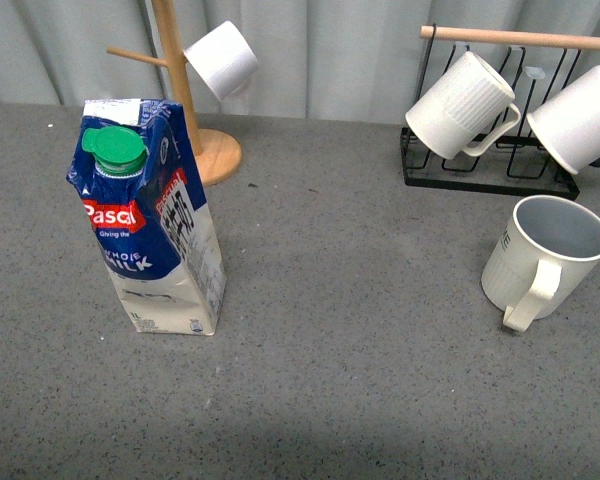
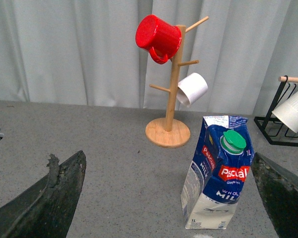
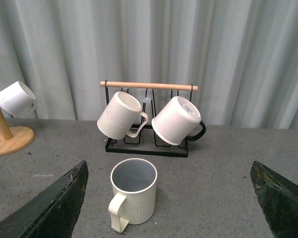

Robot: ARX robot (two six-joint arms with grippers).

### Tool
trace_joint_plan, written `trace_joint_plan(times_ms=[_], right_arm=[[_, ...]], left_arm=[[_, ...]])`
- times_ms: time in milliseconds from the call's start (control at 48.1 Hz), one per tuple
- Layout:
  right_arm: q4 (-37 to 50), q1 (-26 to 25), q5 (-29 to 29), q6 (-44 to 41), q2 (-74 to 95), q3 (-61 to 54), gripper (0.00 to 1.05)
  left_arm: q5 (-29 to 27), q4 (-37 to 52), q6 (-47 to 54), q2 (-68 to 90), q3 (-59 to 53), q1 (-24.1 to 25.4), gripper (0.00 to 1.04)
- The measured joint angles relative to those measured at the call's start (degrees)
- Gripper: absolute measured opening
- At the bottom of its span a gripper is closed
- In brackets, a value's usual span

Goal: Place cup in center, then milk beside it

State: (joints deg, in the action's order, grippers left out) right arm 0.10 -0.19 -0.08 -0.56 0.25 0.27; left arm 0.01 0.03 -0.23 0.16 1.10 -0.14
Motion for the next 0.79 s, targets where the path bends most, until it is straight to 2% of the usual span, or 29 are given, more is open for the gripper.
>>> trace_joint_plan(times_ms=[790], right_arm=[[0.0,0.0,0.0,0.0,0.0,0.0,0.96]], left_arm=[[0.0,0.0,0.0,0.0,0.0,0.0,0.98]])
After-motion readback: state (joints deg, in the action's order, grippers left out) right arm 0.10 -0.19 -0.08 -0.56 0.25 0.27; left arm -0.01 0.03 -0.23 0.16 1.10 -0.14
